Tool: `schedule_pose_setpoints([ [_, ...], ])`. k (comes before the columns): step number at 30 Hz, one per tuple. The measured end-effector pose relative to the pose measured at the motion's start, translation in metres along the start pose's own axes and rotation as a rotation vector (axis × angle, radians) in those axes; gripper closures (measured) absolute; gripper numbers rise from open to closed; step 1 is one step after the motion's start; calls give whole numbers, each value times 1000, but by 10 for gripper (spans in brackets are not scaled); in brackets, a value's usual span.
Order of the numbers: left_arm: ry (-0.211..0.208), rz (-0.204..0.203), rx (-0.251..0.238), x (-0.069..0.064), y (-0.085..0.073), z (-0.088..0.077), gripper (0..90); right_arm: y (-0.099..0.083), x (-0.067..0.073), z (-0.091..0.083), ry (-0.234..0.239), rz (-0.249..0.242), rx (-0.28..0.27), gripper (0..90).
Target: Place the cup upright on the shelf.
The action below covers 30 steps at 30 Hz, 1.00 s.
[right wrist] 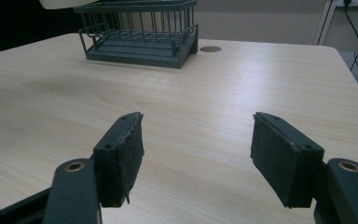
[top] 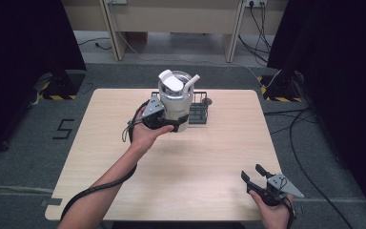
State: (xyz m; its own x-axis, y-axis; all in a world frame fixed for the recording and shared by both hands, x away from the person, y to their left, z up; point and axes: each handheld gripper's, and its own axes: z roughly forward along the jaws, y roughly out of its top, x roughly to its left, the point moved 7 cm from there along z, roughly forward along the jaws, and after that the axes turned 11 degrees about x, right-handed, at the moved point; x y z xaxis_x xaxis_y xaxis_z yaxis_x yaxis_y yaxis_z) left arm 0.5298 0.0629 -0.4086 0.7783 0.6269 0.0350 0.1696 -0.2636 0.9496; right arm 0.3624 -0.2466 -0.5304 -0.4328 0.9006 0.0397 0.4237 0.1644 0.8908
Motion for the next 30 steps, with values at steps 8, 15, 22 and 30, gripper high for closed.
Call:
schedule_pose_setpoints([
  [8,19,8,-1,9,10,2,109,0,0,0,3,7,1,347],
  [15,27,5,-12,14,17,2,109,-1,1,0,4,6,5,347],
  [22,35,18,-2,20,24,5,109,-1,1,1,5,8,1,347],
  [30,43,21,3,26,31,11,109,-1,1,0,8,12,6,347],
])
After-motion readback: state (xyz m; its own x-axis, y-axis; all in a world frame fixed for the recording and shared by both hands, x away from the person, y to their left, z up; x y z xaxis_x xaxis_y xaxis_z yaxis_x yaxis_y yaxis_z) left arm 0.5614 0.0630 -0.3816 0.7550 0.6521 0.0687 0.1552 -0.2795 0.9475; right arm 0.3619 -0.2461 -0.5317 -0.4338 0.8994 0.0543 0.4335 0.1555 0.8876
